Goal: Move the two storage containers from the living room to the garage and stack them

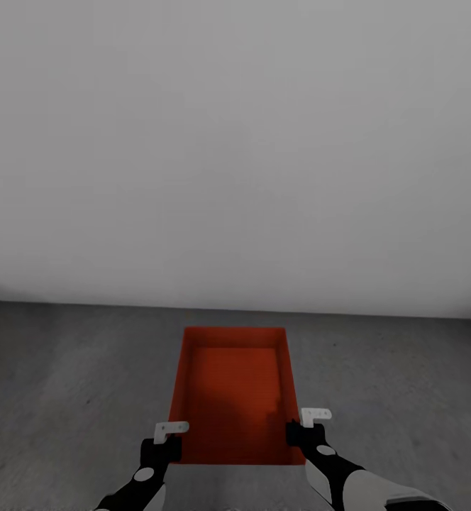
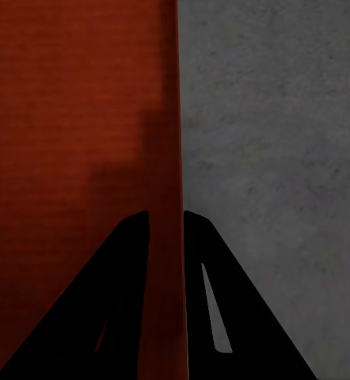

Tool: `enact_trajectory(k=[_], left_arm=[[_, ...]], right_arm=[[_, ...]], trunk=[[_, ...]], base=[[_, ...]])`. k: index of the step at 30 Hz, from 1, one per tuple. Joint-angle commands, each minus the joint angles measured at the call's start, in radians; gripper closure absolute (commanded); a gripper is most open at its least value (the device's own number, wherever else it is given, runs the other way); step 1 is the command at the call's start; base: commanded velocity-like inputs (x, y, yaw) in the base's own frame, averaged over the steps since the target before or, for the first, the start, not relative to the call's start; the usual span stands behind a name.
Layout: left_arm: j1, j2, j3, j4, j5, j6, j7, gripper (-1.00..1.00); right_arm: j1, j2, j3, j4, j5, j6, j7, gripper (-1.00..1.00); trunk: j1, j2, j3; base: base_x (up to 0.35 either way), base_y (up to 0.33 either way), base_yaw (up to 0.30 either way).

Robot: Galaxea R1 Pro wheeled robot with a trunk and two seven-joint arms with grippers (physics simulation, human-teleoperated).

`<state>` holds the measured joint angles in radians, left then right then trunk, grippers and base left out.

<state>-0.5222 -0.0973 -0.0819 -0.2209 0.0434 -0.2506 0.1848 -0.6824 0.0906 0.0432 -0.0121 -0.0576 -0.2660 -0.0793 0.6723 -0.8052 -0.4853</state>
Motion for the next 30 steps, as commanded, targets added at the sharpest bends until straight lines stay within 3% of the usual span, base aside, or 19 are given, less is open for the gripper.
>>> enact_trajectory(k=[1, 30], left_arm=[[-0.001, 0.001, 0.013, -0.003, -0.007, -0.01, 0.007, 1.0], [-0.001, 0.001, 0.013, -0.003, -0.007, -0.01, 0.007, 1.0]], right_arm=[[-0.001, -0.011, -0.068, 0.003, -0.024, -0.006, -0.02, 1.0], [-0.001, -0.011, -0.068, 0.003, -0.024, -0.006, -0.02, 1.0]], trunk=[[0.0, -0.001, -0.003], [0.0, -0.001, -0.05]], base=[[0.0, 0.0, 0.0], [0.0, 0.0, 0.0]])
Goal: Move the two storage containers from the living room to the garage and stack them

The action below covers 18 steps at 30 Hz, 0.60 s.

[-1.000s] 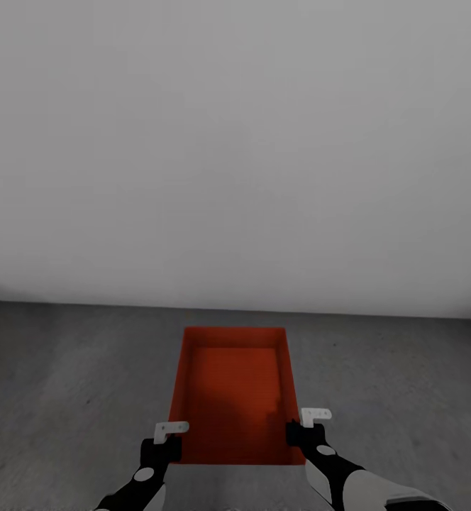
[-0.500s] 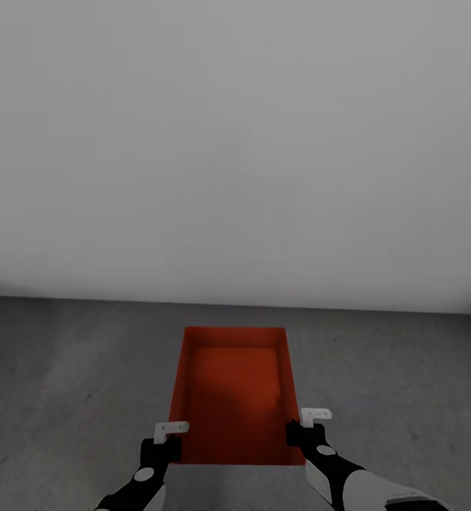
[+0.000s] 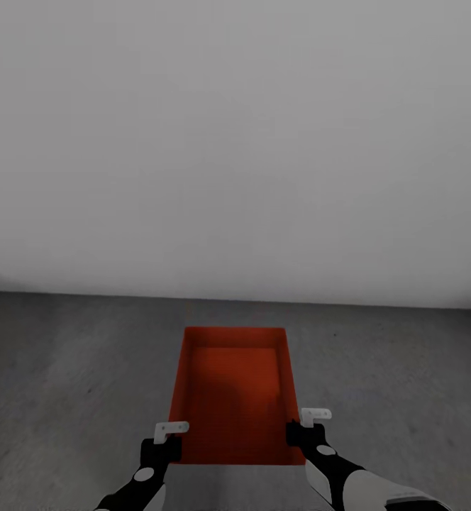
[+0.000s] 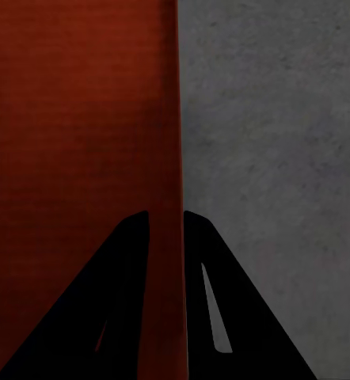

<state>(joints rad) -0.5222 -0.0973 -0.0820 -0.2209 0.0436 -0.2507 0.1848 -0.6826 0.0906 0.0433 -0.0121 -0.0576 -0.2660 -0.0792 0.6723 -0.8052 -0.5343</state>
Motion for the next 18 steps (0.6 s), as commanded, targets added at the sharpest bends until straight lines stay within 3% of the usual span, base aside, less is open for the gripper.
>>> enact_trajectory(k=[1, 18], left_arm=[[-0.001, 0.001, 0.013, -0.003, -0.007, -0.01, 0.007, 1.0], [-0.001, 0.001, 0.013, -0.003, -0.007, -0.01, 0.007, 1.0]], right_arm=[[-0.001, -0.011, -0.068, 0.003, -0.024, -0.006, -0.02, 1.0], [0.0, -0.011, -0.068, 0.003, -0.024, -0.006, -0.02, 1.0]], trunk=[[0.0, -0.001, -0.003], [0.0, -0.001, -0.03]], base=[[0.0, 0.0, 0.0], [0.0, 0.0, 0.0]])
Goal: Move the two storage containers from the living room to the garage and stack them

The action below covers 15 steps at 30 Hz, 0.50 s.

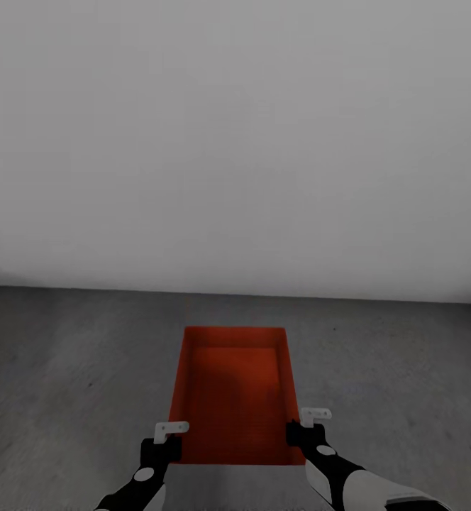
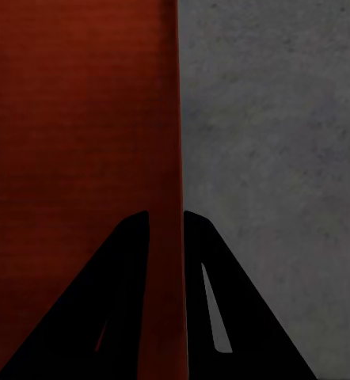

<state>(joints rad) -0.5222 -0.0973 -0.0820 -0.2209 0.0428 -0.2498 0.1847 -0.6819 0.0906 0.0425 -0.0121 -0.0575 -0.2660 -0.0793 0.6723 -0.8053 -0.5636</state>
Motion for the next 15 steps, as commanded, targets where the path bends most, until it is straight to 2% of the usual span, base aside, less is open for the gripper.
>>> enact_trajectory(k=[1, 15], left_arm=[[-0.001, 0.001, 0.013, -0.003, -0.007, -0.011, 0.007, 1.0], [-0.001, 0.001, 0.013, -0.003, -0.007, -0.011, 0.007, 1.0]], right_arm=[[-0.001, -0.011, -0.067, 0.003, -0.024, -0.006, -0.02, 1.0], [-0.001, -0.011, -0.067, 0.003, -0.024, -0.007, -0.02, 1.0]], trunk=[[0.0, -0.001, -0.002], [0.0, -0.001, -0.025]], base=[[0.0, 0.0, 0.0], [0.0, 0.0, 0.0]])
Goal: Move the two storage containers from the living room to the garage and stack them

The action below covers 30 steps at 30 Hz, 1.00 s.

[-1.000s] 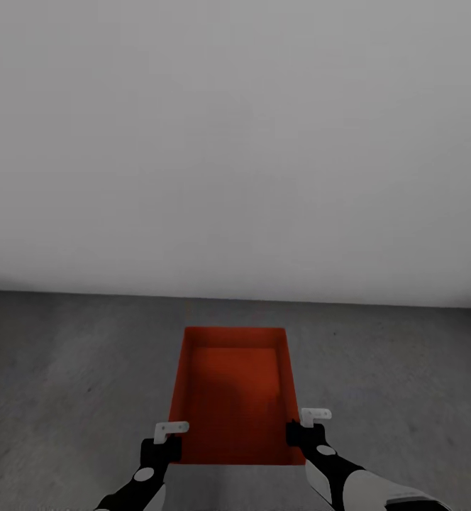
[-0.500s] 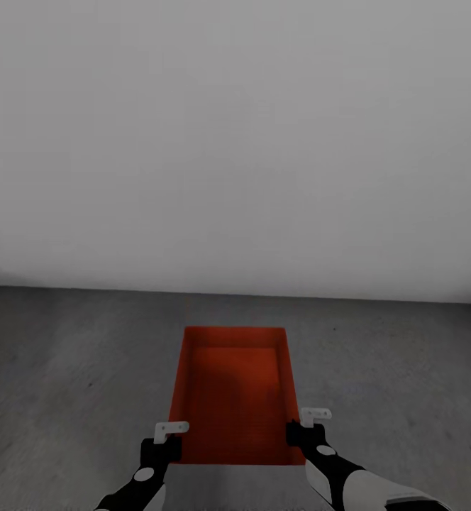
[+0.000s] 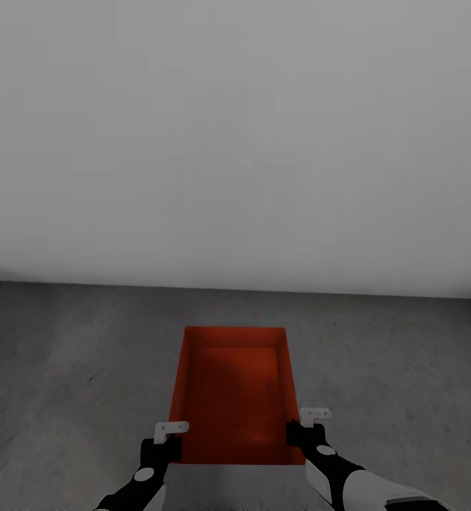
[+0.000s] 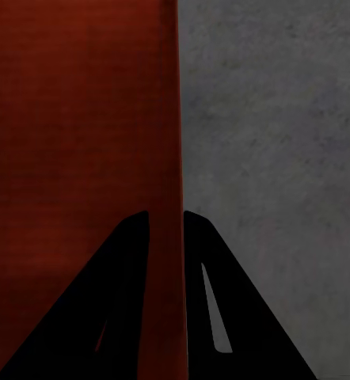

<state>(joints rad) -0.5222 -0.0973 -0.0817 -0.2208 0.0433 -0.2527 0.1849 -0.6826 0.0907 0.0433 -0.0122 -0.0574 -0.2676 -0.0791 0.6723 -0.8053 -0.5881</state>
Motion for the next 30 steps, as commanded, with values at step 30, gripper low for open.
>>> enact_trajectory(k=[30], left_arm=[[-0.001, 0.001, 0.013, -0.003, -0.008, -0.008, 0.007, 1.0]], right_arm=[[0.0, -0.01, -0.068, 0.003, -0.024, -0.013, -0.021, 1.0]], trunk=[[0.0, -0.001, -0.027]], base=[[0.0, 0.0, 0.0]])
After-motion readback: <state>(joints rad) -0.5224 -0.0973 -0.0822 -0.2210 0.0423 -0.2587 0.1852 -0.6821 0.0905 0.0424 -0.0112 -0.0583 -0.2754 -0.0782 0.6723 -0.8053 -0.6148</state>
